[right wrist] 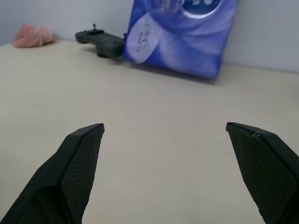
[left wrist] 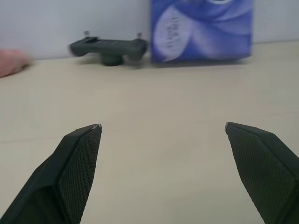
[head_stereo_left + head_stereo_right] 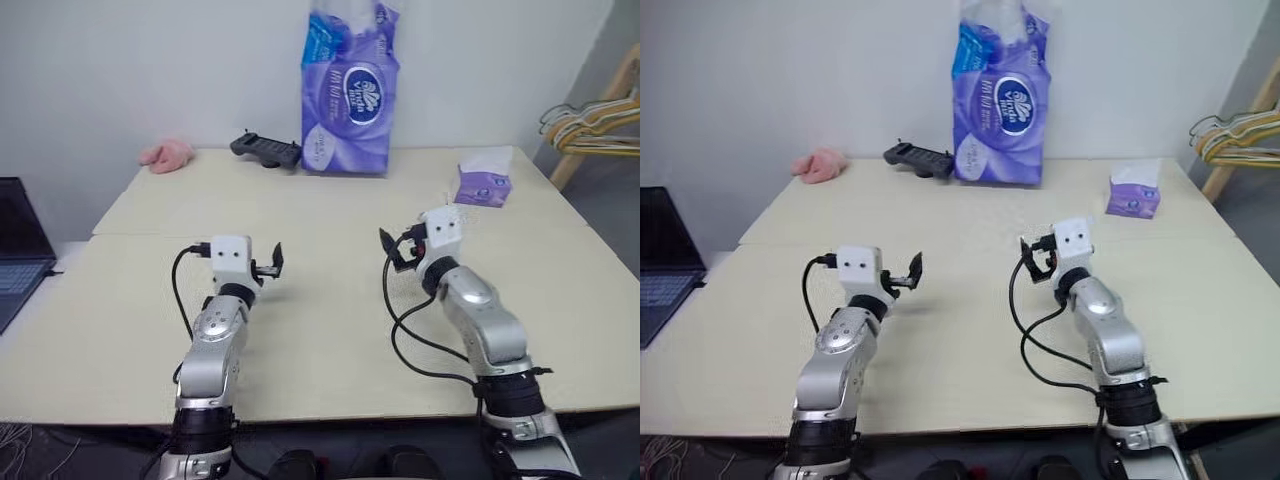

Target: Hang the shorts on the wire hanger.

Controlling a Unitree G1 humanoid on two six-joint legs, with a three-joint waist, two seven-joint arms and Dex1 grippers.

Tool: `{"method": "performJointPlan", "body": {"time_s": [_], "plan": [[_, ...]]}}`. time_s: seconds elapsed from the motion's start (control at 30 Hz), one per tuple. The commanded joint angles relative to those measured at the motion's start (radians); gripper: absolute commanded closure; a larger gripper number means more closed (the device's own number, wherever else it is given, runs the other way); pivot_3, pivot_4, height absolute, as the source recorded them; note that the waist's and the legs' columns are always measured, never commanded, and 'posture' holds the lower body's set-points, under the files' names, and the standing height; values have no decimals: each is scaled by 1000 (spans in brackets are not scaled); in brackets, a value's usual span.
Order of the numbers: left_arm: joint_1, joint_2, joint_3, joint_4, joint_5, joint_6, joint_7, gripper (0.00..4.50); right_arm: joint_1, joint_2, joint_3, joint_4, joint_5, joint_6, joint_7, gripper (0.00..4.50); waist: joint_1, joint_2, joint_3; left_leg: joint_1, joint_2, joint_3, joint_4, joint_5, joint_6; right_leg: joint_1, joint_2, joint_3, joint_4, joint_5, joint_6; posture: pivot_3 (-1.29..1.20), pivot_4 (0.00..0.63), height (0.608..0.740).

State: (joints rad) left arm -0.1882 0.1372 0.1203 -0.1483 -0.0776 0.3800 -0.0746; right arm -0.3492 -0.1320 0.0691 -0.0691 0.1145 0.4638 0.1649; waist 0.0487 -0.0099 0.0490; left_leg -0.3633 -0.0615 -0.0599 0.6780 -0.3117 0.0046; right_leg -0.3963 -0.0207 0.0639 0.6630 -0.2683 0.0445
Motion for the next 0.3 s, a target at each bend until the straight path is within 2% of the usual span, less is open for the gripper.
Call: {"method": "performJointPlan", "body": {"time_s": [0.03, 0.3], "plan": [[-11, -3, 6, -21, -21, -21, -10, 0, 4, -1, -31, 10, -10, -64, -11, 48, 21, 0, 0, 0, 0, 0, 0, 1, 0, 0, 0, 0, 0, 1, -1, 212, 0, 740], [-37, 4, 26, 47, -32, -54, -9, 0, -5, 3, -39, 69, -19, -107, -14, 48, 37, -2, -2, 0, 2, -7, 0, 7, -5, 3, 3, -6, 2, 5, -9, 207, 0, 740]]}}
